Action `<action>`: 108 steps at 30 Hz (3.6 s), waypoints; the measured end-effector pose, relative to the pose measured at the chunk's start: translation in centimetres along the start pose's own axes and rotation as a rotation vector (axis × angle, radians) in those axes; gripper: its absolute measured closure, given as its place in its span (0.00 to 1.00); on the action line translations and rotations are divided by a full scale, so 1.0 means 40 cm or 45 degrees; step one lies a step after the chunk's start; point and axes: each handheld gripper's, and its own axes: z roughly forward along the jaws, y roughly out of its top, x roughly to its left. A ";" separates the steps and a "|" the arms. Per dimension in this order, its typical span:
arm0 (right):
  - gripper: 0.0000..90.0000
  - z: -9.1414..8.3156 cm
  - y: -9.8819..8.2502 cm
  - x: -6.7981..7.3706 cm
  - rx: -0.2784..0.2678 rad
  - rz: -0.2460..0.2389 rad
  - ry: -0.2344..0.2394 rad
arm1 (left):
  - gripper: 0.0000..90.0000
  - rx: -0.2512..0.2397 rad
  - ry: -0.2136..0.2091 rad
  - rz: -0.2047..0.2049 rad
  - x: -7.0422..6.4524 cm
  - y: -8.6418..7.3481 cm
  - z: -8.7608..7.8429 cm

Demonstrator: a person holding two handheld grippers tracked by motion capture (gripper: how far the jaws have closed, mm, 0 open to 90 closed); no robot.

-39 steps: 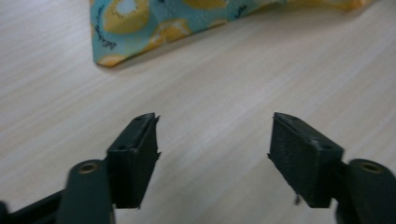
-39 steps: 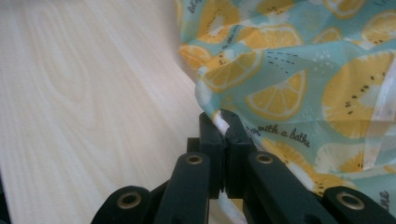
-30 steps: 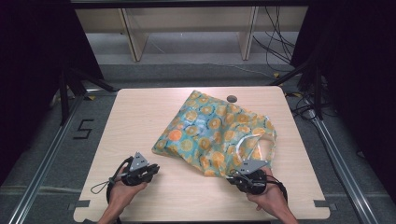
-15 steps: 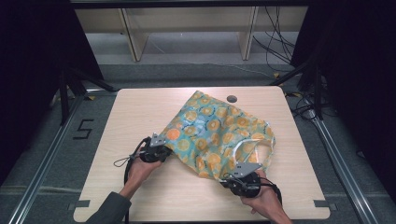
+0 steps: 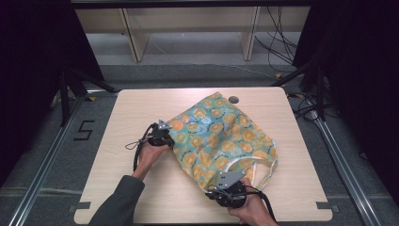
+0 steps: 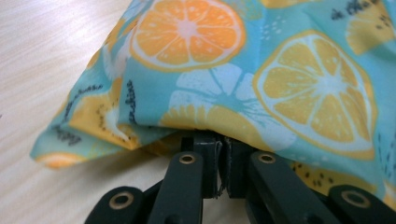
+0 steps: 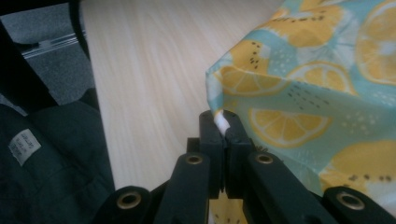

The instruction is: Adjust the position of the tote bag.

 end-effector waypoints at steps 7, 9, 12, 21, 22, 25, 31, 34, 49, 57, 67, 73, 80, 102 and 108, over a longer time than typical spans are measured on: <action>0.93 0.024 0.027 0.023 0.006 -0.013 0.028 | 0.90 -0.011 -0.004 -0.073 0.032 -0.013 -0.023; 0.84 0.012 0.028 0.022 -0.008 0.018 0.033 | 0.83 -0.010 -0.007 -0.076 0.030 -0.021 -0.050; 0.66 -0.027 0.039 0.025 -0.053 0.109 0.078 | 0.69 -0.015 -0.027 -0.107 0.021 -0.040 -0.108; 0.52 -0.206 0.056 -0.080 -0.154 0.143 -0.340 | 0.35 -0.135 -0.177 -0.325 -0.107 -0.133 -0.217; 0.52 -0.217 0.046 -0.116 -0.140 0.162 -0.382 | 0.32 -0.143 -0.216 -0.336 -0.121 -0.137 -0.224; 0.51 -0.228 0.001 -0.197 -0.118 0.306 -0.494 | 0.26 -0.176 -0.311 -0.365 -0.165 -0.139 -0.241; 0.46 -0.237 -0.092 -0.308 0.000 0.464 -0.650 | 0.20 -0.159 -0.356 -0.327 -0.225 -0.126 -0.242; 0.43 -0.237 -0.111 -0.337 0.029 0.558 -0.671 | 0.20 -0.128 -0.372 -0.315 -0.249 -0.119 -0.233; 0.56 -0.190 -0.200 -0.465 0.107 0.683 -0.560 | 0.72 -0.059 -0.373 -0.053 -0.321 -0.117 -0.148; 0.98 -0.179 -0.201 -0.442 0.118 0.621 -0.435 | 0.99 -0.067 -0.301 0.094 -0.277 -0.113 -0.141; 0.99 -0.171 -0.165 -0.329 0.160 0.471 -0.307 | 0.98 -0.046 -0.197 0.032 -0.145 -0.140 -0.179; 0.99 -0.147 -0.156 -0.257 0.135 0.371 -0.258 | 0.98 -0.033 -0.155 0.008 -0.100 -0.149 -0.181; 0.99 -0.125 -0.137 -0.212 0.109 0.334 -0.243 | 0.97 -0.022 -0.110 0.000 -0.068 -0.155 -0.191; 0.62 -0.175 -0.105 -0.182 -0.101 0.404 -0.196 | 0.36 -0.035 -0.308 0.107 -0.237 -0.119 -0.305; 0.61 -0.182 -0.099 -0.179 -0.094 0.400 -0.192 | 0.33 -0.006 -0.342 0.098 -0.278 -0.119 -0.256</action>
